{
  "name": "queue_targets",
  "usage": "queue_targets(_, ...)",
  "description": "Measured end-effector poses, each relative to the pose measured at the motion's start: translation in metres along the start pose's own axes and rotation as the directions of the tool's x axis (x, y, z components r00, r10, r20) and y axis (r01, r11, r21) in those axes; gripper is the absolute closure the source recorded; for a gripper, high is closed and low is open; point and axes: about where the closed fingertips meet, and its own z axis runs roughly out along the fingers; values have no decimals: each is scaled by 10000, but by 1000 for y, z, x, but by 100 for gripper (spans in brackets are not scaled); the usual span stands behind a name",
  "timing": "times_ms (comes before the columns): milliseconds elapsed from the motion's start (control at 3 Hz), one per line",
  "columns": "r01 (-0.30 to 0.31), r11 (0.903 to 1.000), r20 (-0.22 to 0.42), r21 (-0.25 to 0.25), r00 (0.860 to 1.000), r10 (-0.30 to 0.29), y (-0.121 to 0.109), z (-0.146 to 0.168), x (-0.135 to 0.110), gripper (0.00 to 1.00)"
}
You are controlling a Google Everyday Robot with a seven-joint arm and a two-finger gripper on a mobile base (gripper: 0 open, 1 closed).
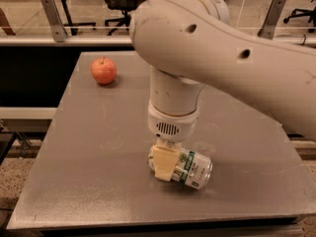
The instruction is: Place 7up can upright
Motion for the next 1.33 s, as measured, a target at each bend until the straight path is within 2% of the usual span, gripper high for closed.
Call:
queue_targets(333,66,9999,1419,-111,9899,-50,-7,-22,2,87)
queue_targets(667,341,9992,3188,-215,9475,-255,-19,-54,7,100)
queue_targets(1000,724,9971,4942,-218,8678,-522,-29,-82,13,100)
queue_targets(1333,939,9954,6482,-183,7591,-597,-35,-97,18,100)
